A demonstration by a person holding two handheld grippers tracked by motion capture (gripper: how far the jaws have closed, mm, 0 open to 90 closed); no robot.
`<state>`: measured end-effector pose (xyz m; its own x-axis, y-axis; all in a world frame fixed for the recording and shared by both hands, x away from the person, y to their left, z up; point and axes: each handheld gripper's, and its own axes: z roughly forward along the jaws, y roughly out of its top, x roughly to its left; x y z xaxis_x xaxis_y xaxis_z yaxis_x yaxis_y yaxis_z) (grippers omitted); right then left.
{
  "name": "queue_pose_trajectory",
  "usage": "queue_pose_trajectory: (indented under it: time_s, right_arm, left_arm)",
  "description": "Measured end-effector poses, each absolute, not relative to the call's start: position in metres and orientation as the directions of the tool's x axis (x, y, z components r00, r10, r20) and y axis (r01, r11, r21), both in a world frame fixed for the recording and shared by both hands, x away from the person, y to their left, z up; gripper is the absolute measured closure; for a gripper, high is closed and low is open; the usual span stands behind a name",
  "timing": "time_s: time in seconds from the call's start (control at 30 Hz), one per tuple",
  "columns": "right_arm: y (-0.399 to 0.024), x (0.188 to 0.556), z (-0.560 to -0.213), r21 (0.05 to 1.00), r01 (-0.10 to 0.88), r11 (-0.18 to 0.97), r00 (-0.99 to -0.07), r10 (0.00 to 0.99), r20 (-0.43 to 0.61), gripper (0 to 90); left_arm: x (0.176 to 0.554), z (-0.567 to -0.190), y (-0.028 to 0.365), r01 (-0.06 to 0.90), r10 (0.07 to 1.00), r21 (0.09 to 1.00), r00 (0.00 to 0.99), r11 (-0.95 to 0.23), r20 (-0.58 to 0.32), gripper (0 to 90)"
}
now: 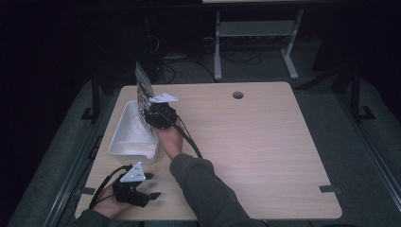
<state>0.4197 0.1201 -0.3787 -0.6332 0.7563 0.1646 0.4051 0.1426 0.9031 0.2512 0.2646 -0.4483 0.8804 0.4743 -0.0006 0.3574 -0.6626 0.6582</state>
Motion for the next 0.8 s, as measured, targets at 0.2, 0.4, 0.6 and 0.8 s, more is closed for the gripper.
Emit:
queue_pose_trajectory:
  time_s: [0.2,0.4,0.6,0.8]
  right_arm:
    - [0.108,0.421,-0.378,0.897,0.425,0.124,-0.666,0.714,0.217,41.5]
    - [0.100,0.419,-0.379,0.885,0.442,0.147,-0.688,0.689,0.229,37.2]
    - [0.088,0.415,-0.379,0.882,0.453,0.133,-0.700,0.666,0.259,35.2]
    - [0.077,0.411,-0.378,0.876,0.463,0.133,-0.708,0.650,0.276,34.0]
  left_arm:
    - [0.251,-0.448,0.264,0.353,0.476,0.666,0.879,-0.657,0.004,27.0]
    - [0.251,-0.448,0.263,0.350,0.474,0.664,0.880,-0.660,0.007,26.9]
    - [0.251,-0.448,0.264,0.348,0.474,0.665,0.880,-0.661,0.010,26.8]
    - [0.251,-0.447,0.264,0.348,0.477,0.667,0.879,-0.659,0.013,26.8]
